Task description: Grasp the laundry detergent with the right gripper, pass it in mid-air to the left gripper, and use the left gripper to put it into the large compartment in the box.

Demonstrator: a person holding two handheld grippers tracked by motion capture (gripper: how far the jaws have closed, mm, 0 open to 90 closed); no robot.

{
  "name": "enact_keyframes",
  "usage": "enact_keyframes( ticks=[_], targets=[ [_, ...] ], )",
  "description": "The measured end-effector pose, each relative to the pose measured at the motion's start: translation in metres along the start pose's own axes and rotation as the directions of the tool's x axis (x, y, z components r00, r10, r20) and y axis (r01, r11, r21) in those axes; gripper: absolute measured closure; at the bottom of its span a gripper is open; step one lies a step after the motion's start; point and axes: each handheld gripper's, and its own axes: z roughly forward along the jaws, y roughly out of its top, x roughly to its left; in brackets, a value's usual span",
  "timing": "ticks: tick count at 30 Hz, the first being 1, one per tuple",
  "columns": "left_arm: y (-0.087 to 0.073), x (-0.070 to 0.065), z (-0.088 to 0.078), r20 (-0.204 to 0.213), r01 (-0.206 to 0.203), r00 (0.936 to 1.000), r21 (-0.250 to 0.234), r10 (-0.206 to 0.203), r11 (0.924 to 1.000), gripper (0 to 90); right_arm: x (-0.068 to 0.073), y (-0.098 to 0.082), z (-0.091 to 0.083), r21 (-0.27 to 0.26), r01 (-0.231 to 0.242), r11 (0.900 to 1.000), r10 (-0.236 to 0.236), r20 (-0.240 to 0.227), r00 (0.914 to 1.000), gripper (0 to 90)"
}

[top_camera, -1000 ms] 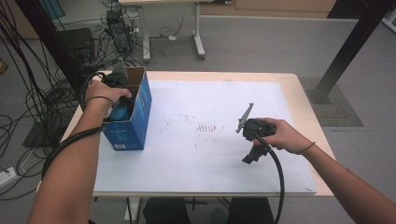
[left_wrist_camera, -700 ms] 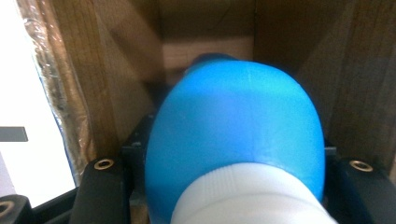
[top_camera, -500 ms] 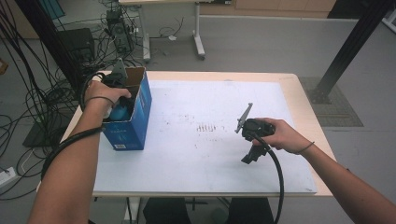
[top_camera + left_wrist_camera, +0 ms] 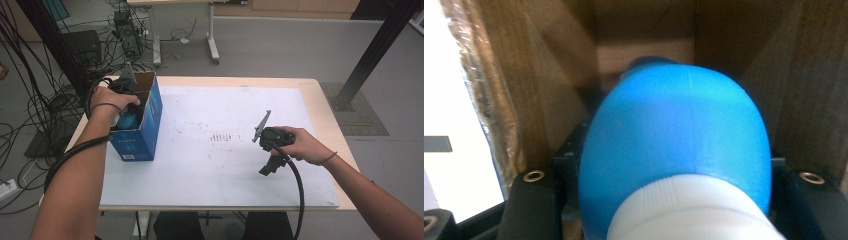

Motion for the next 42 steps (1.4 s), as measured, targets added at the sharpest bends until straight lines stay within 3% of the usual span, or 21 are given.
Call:
enact_keyframes(
  ticks=[6, 20, 28, 37, 42],
  targets=[
    [0.000, -0.001, -0.001, -0.004, 0.005, 1.0000, -0.002, -0.005, 1.0000, 33.5, 0.000, 0.002, -0.001, 0.000, -0.001, 1.000, 0.001, 0.004, 1.0000, 5.8],
    [-0.002, -0.004, -0.013, -0.001, 0.015, 0.9999, -0.009, -0.015, 0.9998, 34.2, 0.000, 0.002, -0.001, -0.003, -0.002, 1.000, 0.002, 0.004, 1.0000, 5.8],
    [-0.005, -0.006, -0.026, 0.013, 0.014, 0.9998, -0.019, -0.013, 0.9997, 33.3, 0.000, 0.004, -0.003, -0.006, 0.011, 1.000, -0.011, 0.015, 0.9998, 5.7],
    [-0.010, -0.010, -0.046, -0.003, 0.010, 0.9999, -0.047, -0.010, 0.9989, 32.4, 0.004, 0.010, -0.003, -0.002, 0.025, 1.000, -0.025, 0.020, 0.9995, 5.7],
    [-0.015, -0.011, -0.061, -0.016, -0.006, 0.9999, -0.063, 0.005, 0.9980, 27.3, 0.004, 0.009, -0.005, -0.002, 0.023, 1.000, -0.023, 0.022, 0.9995, 5.7]
  ],
)
